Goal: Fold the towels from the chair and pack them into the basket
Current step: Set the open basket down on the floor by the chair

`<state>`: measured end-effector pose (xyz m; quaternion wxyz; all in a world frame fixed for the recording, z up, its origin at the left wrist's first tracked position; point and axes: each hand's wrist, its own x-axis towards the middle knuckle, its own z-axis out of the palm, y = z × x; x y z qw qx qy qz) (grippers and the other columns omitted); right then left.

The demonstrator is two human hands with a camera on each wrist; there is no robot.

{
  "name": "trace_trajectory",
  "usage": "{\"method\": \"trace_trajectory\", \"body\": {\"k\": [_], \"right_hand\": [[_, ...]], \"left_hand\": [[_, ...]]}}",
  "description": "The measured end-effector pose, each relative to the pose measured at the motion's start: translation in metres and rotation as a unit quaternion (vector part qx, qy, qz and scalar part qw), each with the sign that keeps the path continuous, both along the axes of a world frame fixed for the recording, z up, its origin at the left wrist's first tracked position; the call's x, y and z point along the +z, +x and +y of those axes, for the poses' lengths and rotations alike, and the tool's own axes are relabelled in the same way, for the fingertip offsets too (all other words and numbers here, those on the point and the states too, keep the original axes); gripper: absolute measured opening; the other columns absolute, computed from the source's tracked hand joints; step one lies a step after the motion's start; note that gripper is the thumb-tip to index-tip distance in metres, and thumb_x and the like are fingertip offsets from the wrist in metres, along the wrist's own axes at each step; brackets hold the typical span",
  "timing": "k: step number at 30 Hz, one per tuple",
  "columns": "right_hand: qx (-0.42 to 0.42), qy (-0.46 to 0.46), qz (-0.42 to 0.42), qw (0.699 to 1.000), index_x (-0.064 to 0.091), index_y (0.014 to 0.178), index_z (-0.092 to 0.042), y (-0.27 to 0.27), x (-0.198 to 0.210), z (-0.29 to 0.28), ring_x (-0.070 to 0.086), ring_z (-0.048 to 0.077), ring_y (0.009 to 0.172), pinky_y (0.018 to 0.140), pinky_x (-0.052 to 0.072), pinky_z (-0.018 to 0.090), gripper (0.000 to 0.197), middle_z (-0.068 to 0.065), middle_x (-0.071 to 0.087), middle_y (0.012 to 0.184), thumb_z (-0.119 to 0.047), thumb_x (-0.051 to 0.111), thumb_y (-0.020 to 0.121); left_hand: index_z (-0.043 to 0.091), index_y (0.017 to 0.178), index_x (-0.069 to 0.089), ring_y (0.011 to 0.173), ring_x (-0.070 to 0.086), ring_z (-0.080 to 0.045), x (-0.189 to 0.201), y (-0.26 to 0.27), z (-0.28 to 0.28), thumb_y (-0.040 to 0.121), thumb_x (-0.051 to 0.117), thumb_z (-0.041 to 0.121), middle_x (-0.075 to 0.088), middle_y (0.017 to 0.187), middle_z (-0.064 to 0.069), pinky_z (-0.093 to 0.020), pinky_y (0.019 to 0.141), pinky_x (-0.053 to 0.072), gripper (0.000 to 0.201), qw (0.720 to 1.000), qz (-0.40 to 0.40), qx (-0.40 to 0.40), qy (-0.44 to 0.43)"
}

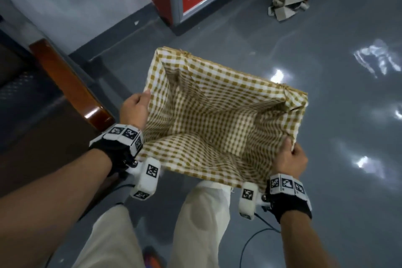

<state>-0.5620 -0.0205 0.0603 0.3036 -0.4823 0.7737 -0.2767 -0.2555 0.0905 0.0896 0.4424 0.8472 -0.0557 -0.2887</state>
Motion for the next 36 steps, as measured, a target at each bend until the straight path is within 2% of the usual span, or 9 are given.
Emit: {"method": "trace_trajectory", "body": {"k": [2,5,9,13,16,20,26,30,36], "right_hand": [[-0.027,-0.005,0.005,1.000,0.037,0.057,-0.013,0.004,0.014,0.042,0.027,0.014,0.049,0.050,0.021,0.031,0.042,0.002,0.031,0.052,-0.028,0.048,0.094],[-0.063,-0.007,0.024,0.998,0.048,0.066,-0.005,-0.002,0.034,0.105,0.035,0.020,0.057,0.059,0.029,0.032,0.036,0.008,0.039,0.059,-0.028,0.047,0.094],[-0.083,-0.014,0.035,0.996,0.065,0.093,-0.001,-0.019,0.047,0.175,0.053,0.023,0.078,0.069,0.036,0.030,0.034,0.012,0.058,0.081,-0.030,0.048,0.094],[-0.122,0.010,0.026,0.992,0.063,0.091,0.000,-0.046,0.032,0.234,0.053,0.025,0.080,0.070,0.037,0.032,0.035,0.014,0.059,0.083,-0.031,0.047,0.095],[-0.162,0.045,0.029,0.985,0.060,0.086,-0.004,-0.065,-0.006,0.273,0.049,0.023,0.078,0.070,0.036,0.033,0.033,0.012,0.056,0.082,-0.033,0.047,0.096],[-0.194,0.047,0.028,0.980,0.041,0.063,-0.011,-0.080,-0.092,0.309,0.038,0.022,0.064,0.055,0.026,0.034,0.039,0.005,0.041,0.060,-0.031,0.047,0.096],[-0.228,0.068,0.019,0.971,0.053,0.074,-0.005,-0.091,-0.208,0.369,0.047,0.024,0.069,0.065,0.034,0.030,0.037,0.010,0.052,0.070,-0.033,0.047,0.096],[-0.248,0.078,0.019,0.965,0.054,0.074,-0.004,-0.085,-0.272,0.401,0.046,0.025,0.066,0.065,0.036,0.032,0.038,0.008,0.051,0.067,-0.034,0.047,0.095],[-0.257,0.063,0.003,0.964,0.058,0.080,0.001,-0.074,-0.348,0.432,0.049,0.025,0.069,0.065,0.037,0.032,0.038,0.012,0.055,0.073,-0.032,0.047,0.095]], "left_hand": [[0.016,0.089,0.063,0.082,0.049,-0.015,0.007,0.009,0.028,0.096,0.045,0.032,0.054,0.086,0.001,-0.026,0.080,0.033,0.025,0.998,0.010,-0.056,-0.009],[0.019,0.078,0.058,0.078,0.048,-0.016,0.015,0.014,0.074,0.097,0.041,0.036,0.052,0.077,0.004,-0.028,0.078,0.033,0.030,0.991,0.004,-0.131,-0.004],[0.007,0.099,0.062,0.082,0.051,-0.023,0.018,0.010,0.121,0.095,0.039,0.042,0.056,0.087,-0.007,-0.034,0.076,0.036,0.042,0.983,-0.001,-0.181,0.008],[0.007,0.098,0.060,0.087,0.051,-0.024,0.010,-0.014,0.152,0.096,0.039,0.041,0.056,0.093,-0.010,-0.036,0.080,0.038,0.039,0.974,0.031,-0.222,0.021],[0.005,0.097,0.062,0.090,0.054,-0.024,-0.020,-0.032,0.170,0.095,0.042,0.043,0.058,0.095,-0.010,-0.037,0.085,0.041,0.042,0.972,0.044,-0.227,0.036],[0.014,0.105,0.064,0.095,0.055,-0.024,-0.095,-0.049,0.186,0.093,0.043,0.045,0.060,0.101,-0.003,-0.037,0.090,0.042,0.039,0.969,0.040,-0.235,0.071],[0.013,0.123,0.058,0.110,0.052,-0.023,-0.201,-0.058,0.214,0.095,0.042,0.043,0.057,0.119,-0.003,-0.035,0.099,0.040,0.044,0.952,0.047,-0.287,0.094],[0.021,0.100,0.058,0.095,0.048,-0.019,-0.271,-0.054,0.235,0.095,0.041,0.043,0.053,0.094,0.003,-0.030,0.084,0.036,0.029,0.949,0.039,-0.298,0.101],[0.012,0.122,0.058,0.106,0.050,-0.023,-0.357,-0.045,0.262,0.093,0.040,0.044,0.056,0.126,-0.009,-0.034,0.090,0.036,0.047,0.948,0.021,-0.303,0.093]]}}
